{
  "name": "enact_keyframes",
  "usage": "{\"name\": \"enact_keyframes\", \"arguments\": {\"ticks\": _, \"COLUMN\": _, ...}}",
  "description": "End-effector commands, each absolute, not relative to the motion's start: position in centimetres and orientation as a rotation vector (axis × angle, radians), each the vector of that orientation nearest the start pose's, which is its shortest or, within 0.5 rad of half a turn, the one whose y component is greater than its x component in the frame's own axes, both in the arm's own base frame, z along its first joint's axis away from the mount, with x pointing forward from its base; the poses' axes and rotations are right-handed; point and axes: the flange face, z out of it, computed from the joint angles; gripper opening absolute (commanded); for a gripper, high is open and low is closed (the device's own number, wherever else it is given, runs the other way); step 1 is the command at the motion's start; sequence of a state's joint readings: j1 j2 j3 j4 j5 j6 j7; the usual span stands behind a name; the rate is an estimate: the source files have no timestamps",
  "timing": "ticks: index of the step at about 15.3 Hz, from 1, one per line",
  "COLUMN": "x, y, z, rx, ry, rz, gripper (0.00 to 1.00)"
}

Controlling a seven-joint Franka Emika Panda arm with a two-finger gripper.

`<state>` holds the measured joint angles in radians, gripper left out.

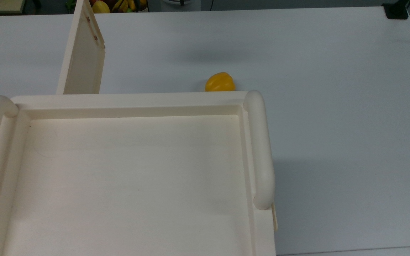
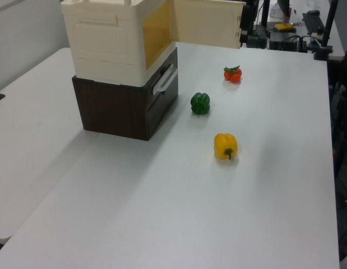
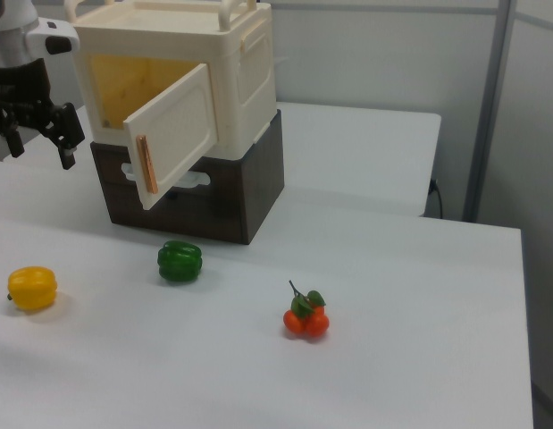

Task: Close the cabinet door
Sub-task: 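Move the gripper down to the inner edge of the open cream door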

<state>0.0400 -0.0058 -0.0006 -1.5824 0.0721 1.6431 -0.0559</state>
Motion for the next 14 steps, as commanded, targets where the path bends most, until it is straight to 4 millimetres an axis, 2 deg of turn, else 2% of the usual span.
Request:
{"name": "enact_keyframes", "arguments": {"ticks": 1, "x": 55.6, "y": 2.5, "z": 63.4, "rx": -3.049, "ry": -0.163, "rz": -0.137, "gripper": 1.00}}
{"name": "enact_keyframes", "arguments": {"ticks": 7, "x": 55.6, "y": 2.4, "z": 63.4, "rx": -3.047, "ry": -0.176, "rz": -0.138, "gripper": 1.00}}
{"name": "enact_keyframes", "arguments": {"ticks": 9, "x": 55.6, "y": 2.4, "z": 63.5, "rx": -3.048, "ry": -0.202, "rz": -0.141, "gripper": 0.72}}
{"name": "enact_keyframes", "arguments": {"ticks": 12, "x": 55.3, "y": 1.8, "z": 63.8, "rx": -3.044, "ry": -0.208, "rz": -0.141, "gripper": 0.16}}
{"name": "enact_keyframes", "arguments": {"ticks": 13, "x": 55.2, "y": 1.7, "z": 64.0, "rx": -3.045, "ry": -0.197, "rz": -0.141, "gripper": 0.02}}
{"name": "enact_keyframes", "arguments": {"ticks": 14, "x": 54.8, "y": 1.2, "z": 64.5, "rx": -3.046, "ry": -0.181, "rz": -0.153, "gripper": 0.00}}
